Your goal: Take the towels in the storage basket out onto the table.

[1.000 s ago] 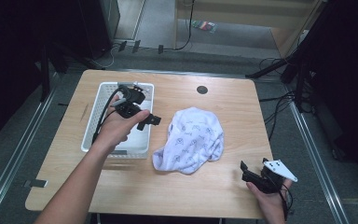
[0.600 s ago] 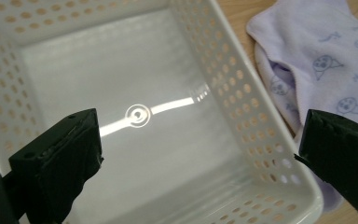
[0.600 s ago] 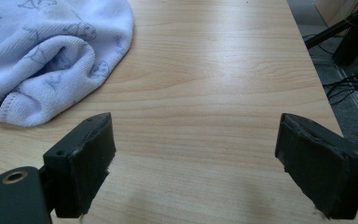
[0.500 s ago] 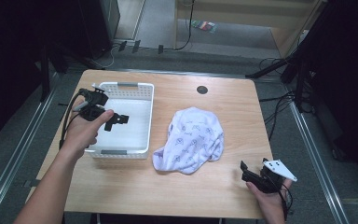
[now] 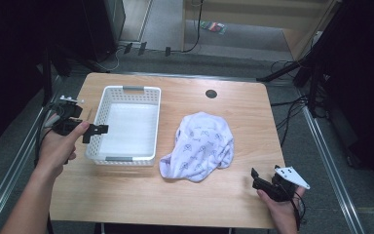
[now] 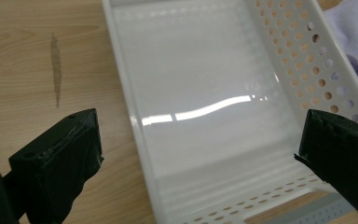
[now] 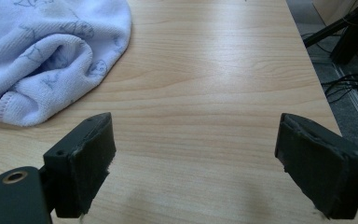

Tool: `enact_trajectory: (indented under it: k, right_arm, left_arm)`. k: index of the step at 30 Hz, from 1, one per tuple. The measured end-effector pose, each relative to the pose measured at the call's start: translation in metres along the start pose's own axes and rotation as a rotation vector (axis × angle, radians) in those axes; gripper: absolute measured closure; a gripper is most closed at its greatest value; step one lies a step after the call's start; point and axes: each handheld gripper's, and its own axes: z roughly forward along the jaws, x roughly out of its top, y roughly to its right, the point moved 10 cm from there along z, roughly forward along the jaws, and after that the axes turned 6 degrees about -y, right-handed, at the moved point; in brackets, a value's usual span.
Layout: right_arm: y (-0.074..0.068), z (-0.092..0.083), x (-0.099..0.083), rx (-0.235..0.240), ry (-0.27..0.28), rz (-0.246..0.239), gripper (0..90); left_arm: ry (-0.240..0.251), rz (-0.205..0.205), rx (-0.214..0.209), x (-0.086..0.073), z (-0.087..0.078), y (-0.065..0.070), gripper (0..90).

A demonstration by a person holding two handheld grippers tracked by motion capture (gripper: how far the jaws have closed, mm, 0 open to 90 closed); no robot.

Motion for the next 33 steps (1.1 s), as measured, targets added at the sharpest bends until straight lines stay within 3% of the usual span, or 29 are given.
enact_trajectory:
  k: [7, 15, 25, 27, 28, 29, 33]
  right_arm:
    - [0.000, 0.000, 0.000, -0.001, -0.001, 0.001, 12.0]
    - [0.000, 0.000, 0.000, 0.001, 0.001, 0.005, 12.0]
    - [0.000, -0.001, 0.000, 0.003, 0.005, 0.002, 12.0]
    - [0.000, 0.000, 0.000, 0.002, 0.005, 0.003, 12.0]
    - [0.000, 0.000, 0.000, 0.001, 0.004, 0.003, 12.0]
    - [0.000, 0.000, 0.000, 0.002, 0.002, 0.001, 12.0]
    - [0.000, 0.000, 0.000, 0.001, 0.003, 0.002, 12.0]
  left_arm:
    - [0.028, -0.042, -0.002, -0.016, -0.007, -0.023, 0.0]
    - [0.140, -0.124, -0.024, -0.039, -0.015, -0.056, 0.0]
    - [0.264, -0.144, -0.029, -0.067, -0.015, -0.065, 0.0]
    - [0.343, -0.168, -0.051, -0.074, -0.018, -0.069, 0.0]
    - [0.343, -0.168, -0.051, -0.074, -0.018, -0.069, 0.0]
    - [0.396, -0.164, -0.037, -0.081, -0.019, -0.075, 0.0]
    - [0.441, -0.168, -0.043, -0.090, -0.018, -0.078, 0.0]
